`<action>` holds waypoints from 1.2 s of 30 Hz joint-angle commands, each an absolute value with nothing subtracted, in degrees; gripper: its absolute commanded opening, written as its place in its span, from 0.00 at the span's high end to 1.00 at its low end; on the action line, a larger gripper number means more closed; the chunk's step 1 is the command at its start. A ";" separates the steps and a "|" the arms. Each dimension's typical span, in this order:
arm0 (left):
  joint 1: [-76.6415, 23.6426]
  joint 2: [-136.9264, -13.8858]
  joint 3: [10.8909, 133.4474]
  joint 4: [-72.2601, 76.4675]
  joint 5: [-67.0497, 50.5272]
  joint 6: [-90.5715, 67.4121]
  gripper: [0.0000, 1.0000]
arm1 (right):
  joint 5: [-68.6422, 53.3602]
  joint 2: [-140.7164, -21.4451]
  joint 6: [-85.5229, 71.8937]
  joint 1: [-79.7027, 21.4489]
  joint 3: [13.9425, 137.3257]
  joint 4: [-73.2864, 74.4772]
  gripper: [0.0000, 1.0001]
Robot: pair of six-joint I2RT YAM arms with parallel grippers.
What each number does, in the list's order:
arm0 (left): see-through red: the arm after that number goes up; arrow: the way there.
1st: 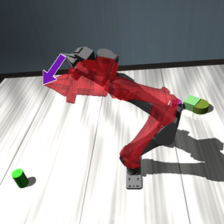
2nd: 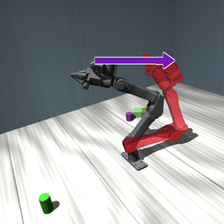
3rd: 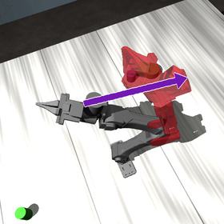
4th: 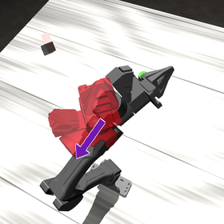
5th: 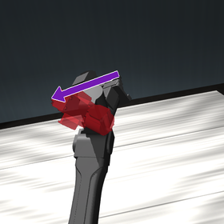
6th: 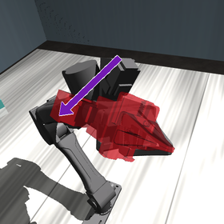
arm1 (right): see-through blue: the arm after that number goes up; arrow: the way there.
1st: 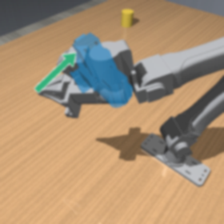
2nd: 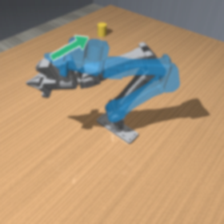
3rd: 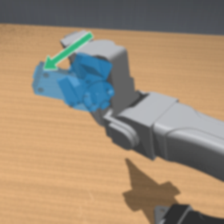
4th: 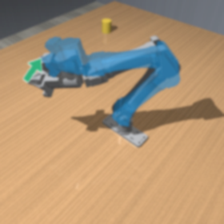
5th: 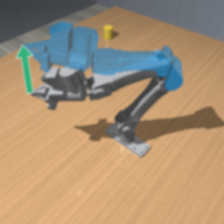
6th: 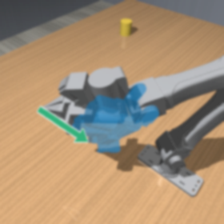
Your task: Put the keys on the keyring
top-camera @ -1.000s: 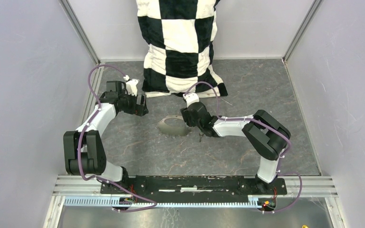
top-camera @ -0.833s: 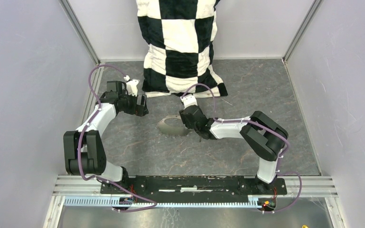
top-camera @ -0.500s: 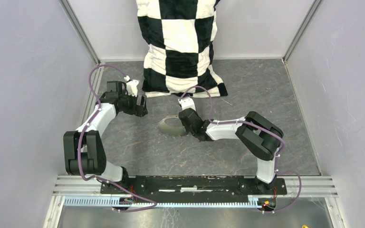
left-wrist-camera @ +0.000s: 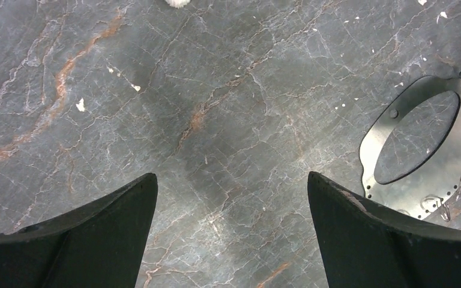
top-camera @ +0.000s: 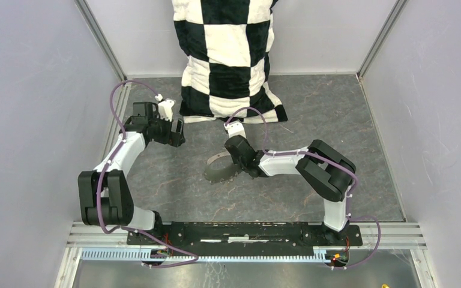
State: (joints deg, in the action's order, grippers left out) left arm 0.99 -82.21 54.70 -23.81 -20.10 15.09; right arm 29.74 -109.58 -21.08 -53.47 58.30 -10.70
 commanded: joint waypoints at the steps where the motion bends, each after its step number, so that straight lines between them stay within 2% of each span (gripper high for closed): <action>1: 0.88 -77.98 55.41 -23.58 -23.17 18.01 0.00 | 23.87 -103.87 -16.07 -53.05 56.80 -16.31 1.00; 8: 0.81 -72.90 61.23 -37.49 -34.22 29.20 0.00 | -2.18 -94.37 -8.14 -52.30 54.33 -22.69 1.00; 16: 0.83 -69.46 68.27 -57.11 -47.42 46.47 0.00 | -23.71 -86.52 -7.78 -52.30 53.50 -25.76 1.00; 21: 0.63 -65.84 69.21 -66.41 -56.06 57.83 0.08 | -33.48 -83.16 -9.10 -52.25 54.55 -26.81 1.00; 28: -4.56 -58.80 64.87 -64.93 -63.33 58.37 0.20 | -35.40 -80.68 -14.81 -52.26 53.96 -32.68 1.00; 36: -5.54 -48.91 56.91 -53.13 -67.70 41.64 0.30 | -33.05 -78.62 -25.20 -52.77 48.86 -46.67 1.00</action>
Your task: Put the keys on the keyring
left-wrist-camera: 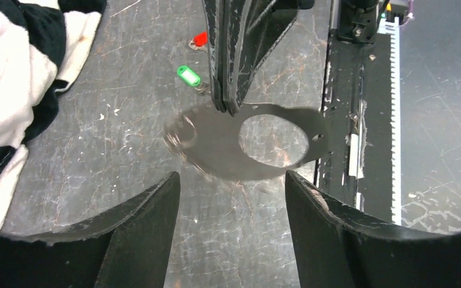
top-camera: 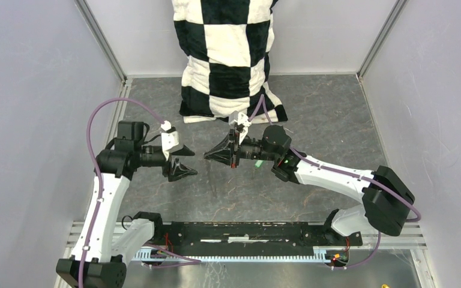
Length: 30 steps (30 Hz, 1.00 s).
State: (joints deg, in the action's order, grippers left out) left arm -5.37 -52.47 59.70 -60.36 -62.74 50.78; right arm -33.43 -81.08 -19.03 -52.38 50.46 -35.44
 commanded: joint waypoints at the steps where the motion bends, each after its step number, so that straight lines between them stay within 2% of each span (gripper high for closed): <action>1: -5.54 -47.85 55.95 -50.43 -68.04 38.37 0.31 | -32.65 -78.66 -25.70 -53.03 48.63 -47.20 1.00; 7: -5.86 -44.70 50.53 -35.76 -71.11 21.67 0.35 | -31.98 -79.75 -28.36 -54.13 47.98 -50.73 1.00; 24: -7.02 -46.95 52.12 -35.24 -76.88 20.92 0.61 | -35.07 -82.70 -29.90 -55.72 51.10 -52.35 1.00; 30: -7.12 -46.91 52.42 -35.24 -77.67 19.09 0.64 | -34.93 -83.06 -29.58 -56.09 51.59 -51.97 1.00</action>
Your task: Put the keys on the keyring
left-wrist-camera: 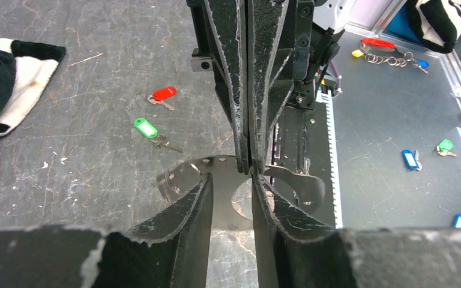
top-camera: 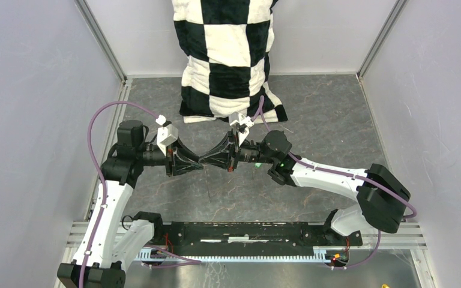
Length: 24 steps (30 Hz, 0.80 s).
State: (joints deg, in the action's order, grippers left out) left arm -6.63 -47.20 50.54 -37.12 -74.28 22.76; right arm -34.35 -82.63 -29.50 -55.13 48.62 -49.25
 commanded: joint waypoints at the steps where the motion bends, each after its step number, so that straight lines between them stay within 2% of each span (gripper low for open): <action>1: -7.12 -46.90 52.45 -35.24 -78.01 18.93 0.64 | -34.77 -83.09 -29.44 -56.09 51.59 -51.86 1.00; 8: -7.20 -48.03 53.62 -35.33 -80.43 17.14 0.65 | -34.20 -83.05 -28.85 -56.47 51.77 -51.42 0.99; 9: -7.21 -48.16 53.57 -35.35 -80.64 17.10 0.66 | -34.12 -83.05 -28.84 -56.42 51.77 -51.54 1.00; 12: -7.21 -48.17 53.20 -35.30 -80.42 17.59 0.80 | -34.07 -83.05 -28.88 -56.58 51.77 -51.59 0.99; 16: -7.29 -48.48 53.45 -35.33 -80.70 18.23 0.88 | -33.93 -83.06 -28.77 -56.79 51.79 -51.52 1.00; 18: -7.29 -48.87 53.97 -35.35 -80.91 18.44 0.96 | -34.01 -83.23 -28.79 -56.86 51.68 -51.53 0.99; 21: -7.29 -49.36 54.36 -35.33 -81.18 18.55 0.98 | -34.58 -83.24 -28.90 -56.80 51.59 -51.73 0.96; 24: -7.30 -49.74 54.17 -35.34 -81.40 18.56 0.98 | -35.41 -82.98 -29.31 -56.74 51.29 -52.67 0.89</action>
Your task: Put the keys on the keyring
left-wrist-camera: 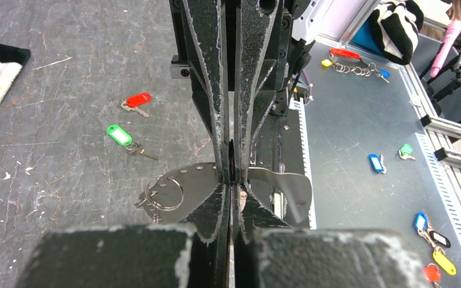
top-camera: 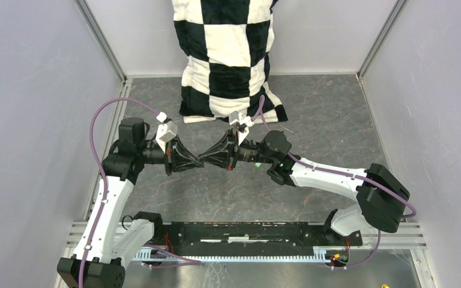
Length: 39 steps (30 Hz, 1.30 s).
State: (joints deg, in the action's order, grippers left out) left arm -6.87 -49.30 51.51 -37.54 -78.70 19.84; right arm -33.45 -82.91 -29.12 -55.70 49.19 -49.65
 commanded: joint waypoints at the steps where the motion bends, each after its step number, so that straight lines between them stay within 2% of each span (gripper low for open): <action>1: -7.35 -49.83 54.07 -35.33 -81.34 18.67 0.98 | -35.59 -82.65 -29.28 -56.76 51.16 -52.81 0.86; 6: -7.36 -49.75 53.45 -35.30 -81.04 20.27 0.98 | -35.75 -80.36 -28.68 -56.36 50.54 -51.85 0.73; 8: -7.36 -49.75 53.65 -35.24 -81.12 20.93 0.98 | -35.84 -79.45 -28.13 -55.91 50.36 -50.51 0.62; 13: -7.38 -49.05 53.60 -35.29 -81.21 22.91 0.98 | -36.13 -75.47 -26.21 -53.71 48.94 -47.64 0.49; 20: -7.67 -45.16 52.82 -35.13 -79.92 33.29 0.98 | -37.31 -68.40 -13.23 -51.50 45.50 -37.60 0.39; 25: -8.51 -41.62 51.10 -35.22 -78.68 45.56 0.98 | -37.94 -65.28 -3.02 -51.57 45.35 -29.12 0.40; 28: -8.77 -40.91 50.50 -35.24 -80.73 49.11 0.98 | -39.33 -64.30 0.75 -52.37 45.27 -28.59 0.42; 39: -11.88 -40.34 49.03 -35.24 -82.93 61.82 0.98 | -32.06 -63.89 10.91 -59.77 46.65 -26.57 0.52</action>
